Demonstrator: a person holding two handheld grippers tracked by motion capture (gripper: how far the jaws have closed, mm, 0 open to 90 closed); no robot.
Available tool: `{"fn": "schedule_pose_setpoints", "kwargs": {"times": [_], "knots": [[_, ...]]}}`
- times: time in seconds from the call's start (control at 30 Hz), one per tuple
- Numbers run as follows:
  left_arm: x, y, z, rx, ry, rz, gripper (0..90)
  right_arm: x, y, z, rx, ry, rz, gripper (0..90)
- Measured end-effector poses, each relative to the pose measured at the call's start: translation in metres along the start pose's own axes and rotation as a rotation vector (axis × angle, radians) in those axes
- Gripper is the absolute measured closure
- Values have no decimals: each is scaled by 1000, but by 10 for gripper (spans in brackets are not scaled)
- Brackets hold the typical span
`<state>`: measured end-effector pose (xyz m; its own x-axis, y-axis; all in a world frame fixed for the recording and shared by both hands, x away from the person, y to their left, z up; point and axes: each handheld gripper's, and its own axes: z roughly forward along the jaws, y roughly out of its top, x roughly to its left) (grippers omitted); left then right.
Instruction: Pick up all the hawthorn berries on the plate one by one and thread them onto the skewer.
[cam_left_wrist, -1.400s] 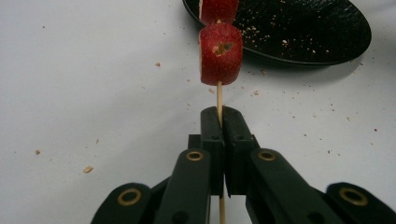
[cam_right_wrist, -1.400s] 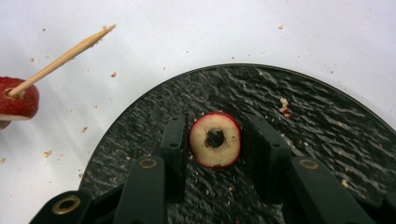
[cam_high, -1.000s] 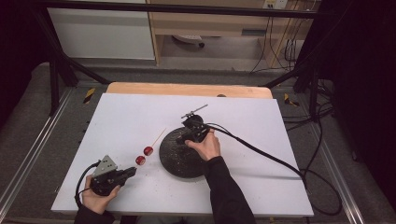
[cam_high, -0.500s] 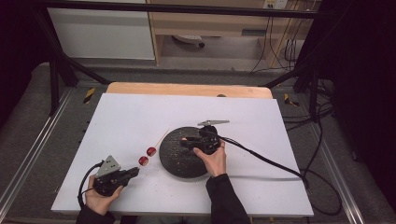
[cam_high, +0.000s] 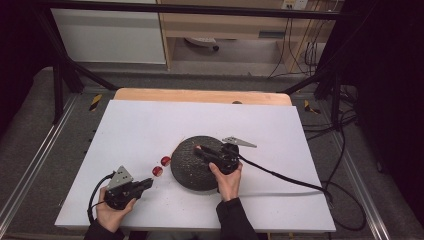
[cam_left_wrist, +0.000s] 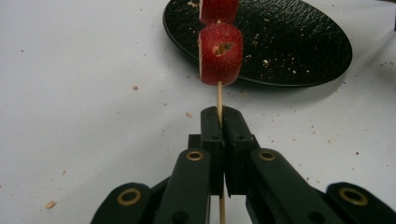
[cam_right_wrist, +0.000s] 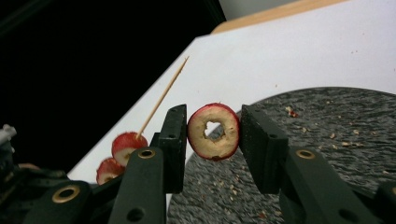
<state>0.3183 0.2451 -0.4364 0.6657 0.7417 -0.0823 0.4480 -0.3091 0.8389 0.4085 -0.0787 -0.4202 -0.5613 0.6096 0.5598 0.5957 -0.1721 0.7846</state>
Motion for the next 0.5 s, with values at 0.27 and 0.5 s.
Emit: {"fn": "schedule_pose_setpoints", "kwargs": {"times": [0.27,0.5], "knots": [[-5,4,3,-13,-3,-8,879,-3,-1,-5,-96,23,52,629],[-13,13,6,-31,-2,4,879,-1,8,-11,-198,48,78,630]]}}
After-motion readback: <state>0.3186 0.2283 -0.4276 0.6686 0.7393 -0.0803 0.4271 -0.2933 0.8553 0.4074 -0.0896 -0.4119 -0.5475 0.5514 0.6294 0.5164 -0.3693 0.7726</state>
